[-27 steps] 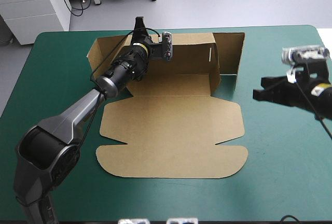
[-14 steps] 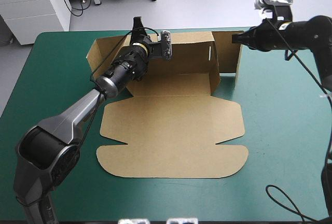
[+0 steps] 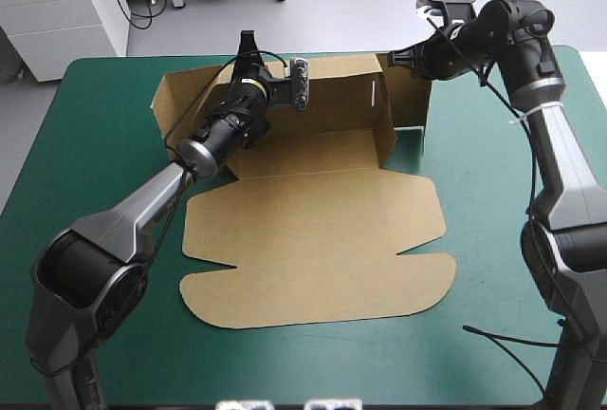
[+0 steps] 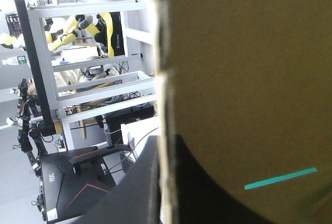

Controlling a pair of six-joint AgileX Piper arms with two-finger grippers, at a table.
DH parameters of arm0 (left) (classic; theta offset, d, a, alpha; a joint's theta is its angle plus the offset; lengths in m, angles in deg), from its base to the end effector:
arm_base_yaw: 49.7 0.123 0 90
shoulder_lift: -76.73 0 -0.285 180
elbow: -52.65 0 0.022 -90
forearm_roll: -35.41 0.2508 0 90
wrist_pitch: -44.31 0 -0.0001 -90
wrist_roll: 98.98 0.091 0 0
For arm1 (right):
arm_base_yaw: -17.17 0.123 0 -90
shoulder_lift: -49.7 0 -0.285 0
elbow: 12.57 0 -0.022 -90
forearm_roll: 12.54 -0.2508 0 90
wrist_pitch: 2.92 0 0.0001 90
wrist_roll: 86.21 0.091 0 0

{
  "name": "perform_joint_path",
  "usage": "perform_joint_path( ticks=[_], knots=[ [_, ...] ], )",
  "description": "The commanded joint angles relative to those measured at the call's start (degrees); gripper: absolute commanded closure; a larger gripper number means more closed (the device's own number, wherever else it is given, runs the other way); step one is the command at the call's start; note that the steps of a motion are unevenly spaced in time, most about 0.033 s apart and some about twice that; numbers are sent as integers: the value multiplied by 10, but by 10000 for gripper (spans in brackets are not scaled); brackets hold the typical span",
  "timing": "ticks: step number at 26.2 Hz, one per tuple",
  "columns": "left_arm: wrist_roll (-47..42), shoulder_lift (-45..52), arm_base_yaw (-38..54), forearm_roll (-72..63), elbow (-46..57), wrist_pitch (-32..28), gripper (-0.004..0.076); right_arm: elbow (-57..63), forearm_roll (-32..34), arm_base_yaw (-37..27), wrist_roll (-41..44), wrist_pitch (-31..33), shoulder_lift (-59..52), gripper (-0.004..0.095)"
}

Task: Fold the box

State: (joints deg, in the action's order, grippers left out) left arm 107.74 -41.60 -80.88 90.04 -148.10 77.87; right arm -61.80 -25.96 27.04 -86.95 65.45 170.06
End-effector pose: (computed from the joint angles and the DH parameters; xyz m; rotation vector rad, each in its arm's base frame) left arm 0.4131 -0.2020 0.3237 1.5417 1.5053 0.9553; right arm 0.4228 0.0935 0.4038 -0.2176 2.4233 0.3755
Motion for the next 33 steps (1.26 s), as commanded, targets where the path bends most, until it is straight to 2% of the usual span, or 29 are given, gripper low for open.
perform_joint_path(
  ticks=[1,7,11,18,22,24,29,33],
  knots=[
    [-5,19,-2,8,-14,21,731,-30,-10,2,4,-10,-16,907],
    [-3,13,-13,10,-14,25,731,-30,-7,2,-1,-17,-5,908],
    [-7,12,-18,10,-14,21,731,-30,-7,2,-12,29,9,907],
    [-12,12,-18,10,-14,45,731,-5,-25,19,-23,32,8,907],
    [-12,12,-18,10,-14,47,731,39,26,49,-29,32,-5,908],
    [-12,12,-18,10,-14,49,731,72,69,64,-28,32,-25,908],
    [-12,12,-18,10,-14,50,731,155,65,65,-31,32,-112,908],
    [-12,12,-17,10,-14,49,731,280,53,65,-63,30,-200,908]
  ],
)
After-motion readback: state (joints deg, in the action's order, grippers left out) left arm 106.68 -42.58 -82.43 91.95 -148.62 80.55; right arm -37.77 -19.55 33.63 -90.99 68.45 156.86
